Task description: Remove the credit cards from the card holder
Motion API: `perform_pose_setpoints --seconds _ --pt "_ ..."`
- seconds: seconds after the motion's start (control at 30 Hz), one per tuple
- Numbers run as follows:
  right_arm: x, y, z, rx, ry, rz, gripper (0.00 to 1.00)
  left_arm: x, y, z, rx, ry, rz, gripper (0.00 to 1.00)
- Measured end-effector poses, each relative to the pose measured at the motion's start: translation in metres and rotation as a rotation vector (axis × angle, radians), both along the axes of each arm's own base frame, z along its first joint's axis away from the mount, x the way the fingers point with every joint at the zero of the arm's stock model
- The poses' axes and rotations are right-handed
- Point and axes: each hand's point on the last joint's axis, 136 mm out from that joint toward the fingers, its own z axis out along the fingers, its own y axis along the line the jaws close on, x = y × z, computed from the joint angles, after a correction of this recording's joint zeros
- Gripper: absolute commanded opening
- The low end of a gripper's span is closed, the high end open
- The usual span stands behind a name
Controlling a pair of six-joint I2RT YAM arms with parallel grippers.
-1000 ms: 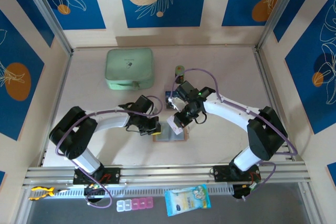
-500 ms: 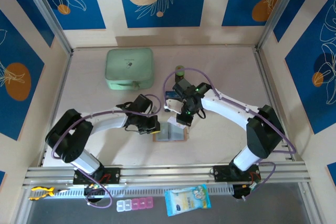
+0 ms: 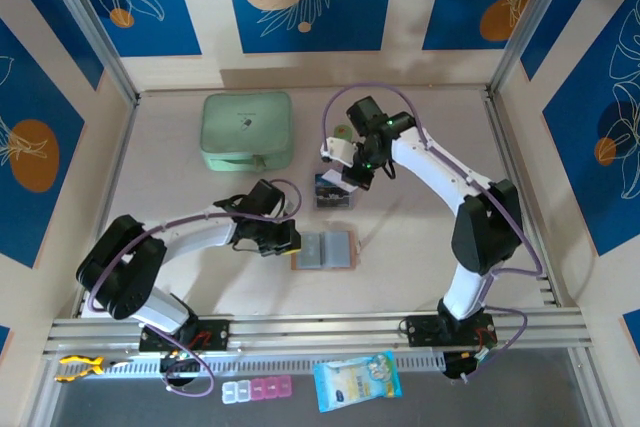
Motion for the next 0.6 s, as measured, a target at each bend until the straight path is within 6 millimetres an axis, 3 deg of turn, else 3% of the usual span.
perform_pose_setpoints --seconds 0.33,0.6 --pt "0.062 -0.001 -0.002 0.023 -0.035 0.009 0.00 -0.001 0.002 -0.001 0.004 0.005 0.002 0.09" --pt "0.075 0.007 -0.015 0.033 -0.013 0.048 0.00 -0.003 0.003 -0.003 0.010 0.014 0.002 0.10"
